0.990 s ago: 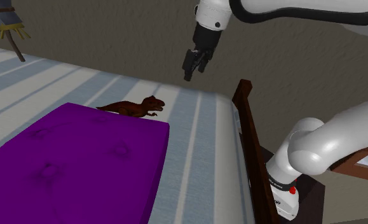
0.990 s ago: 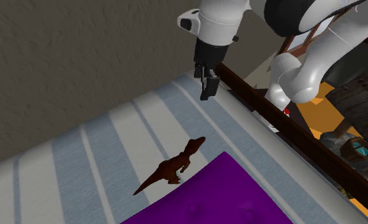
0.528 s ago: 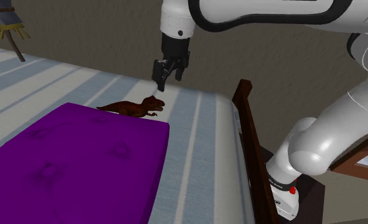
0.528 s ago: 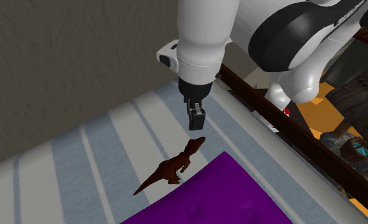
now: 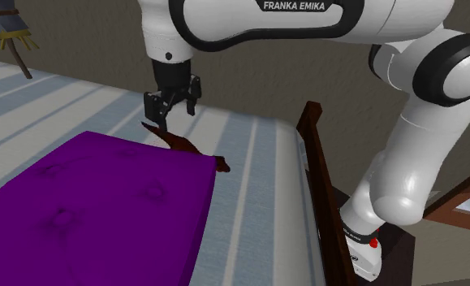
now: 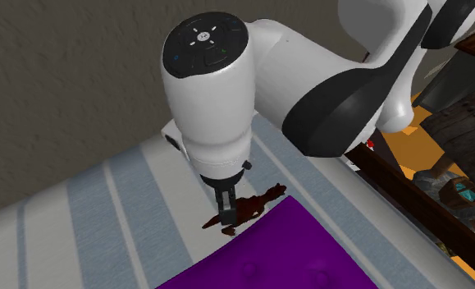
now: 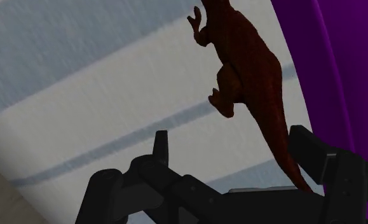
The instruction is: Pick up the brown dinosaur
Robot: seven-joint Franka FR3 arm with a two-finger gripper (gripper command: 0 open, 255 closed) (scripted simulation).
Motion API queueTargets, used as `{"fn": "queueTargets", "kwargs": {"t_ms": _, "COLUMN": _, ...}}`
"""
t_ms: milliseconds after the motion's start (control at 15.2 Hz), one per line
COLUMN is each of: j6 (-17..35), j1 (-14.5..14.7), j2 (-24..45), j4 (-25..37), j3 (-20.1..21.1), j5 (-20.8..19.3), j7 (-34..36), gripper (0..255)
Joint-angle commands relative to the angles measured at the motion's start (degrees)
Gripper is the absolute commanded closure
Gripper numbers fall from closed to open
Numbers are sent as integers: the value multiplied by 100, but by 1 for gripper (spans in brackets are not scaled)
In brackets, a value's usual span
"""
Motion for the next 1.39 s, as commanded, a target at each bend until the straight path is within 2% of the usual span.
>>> {"fn": "queueTargets", "kwargs": {"t_ms": 0, "j6": -170, "j1": 231, "j2": 543, "j4": 529, "j3": 53, "j5": -236, "j7": 259, "gripper": 0}}
{"fn": "queueTargets", "kwargs": {"t_ms": 132, "j6": -349, "j1": 439, "j2": 965, "j4": 1008, "j3": 52, "j5": -406, "j7": 407, "gripper": 0}}
{"fn": "queueTargets", "kwargs": {"t_ms": 594, "j6": 261, "j1": 385, "j2": 908, "j4": 347, "j3": -3, "j5": -378, "j7": 435, "gripper": 0}}
{"fn": "queueTargets", "kwargs": {"t_ms": 726, "j6": 262, "j1": 393, "j2": 906, "j4": 347, "j3": -12, "j5": -374, "j7": 433, "gripper": 0}}
{"fn": "queueTargets", "kwargs": {"t_ms": 792, "j6": 281, "j1": 376, "j2": 868, "j4": 295, "j3": -10, "j5": -356, "j7": 425, "gripper": 255}}
{"fn": "queueTargets", "kwargs": {"t_ms": 1320, "j6": 319, "j1": 397, "j2": 906, "j4": 289, "j3": -9, "j5": -374, "j7": 454, "gripper": 255}}
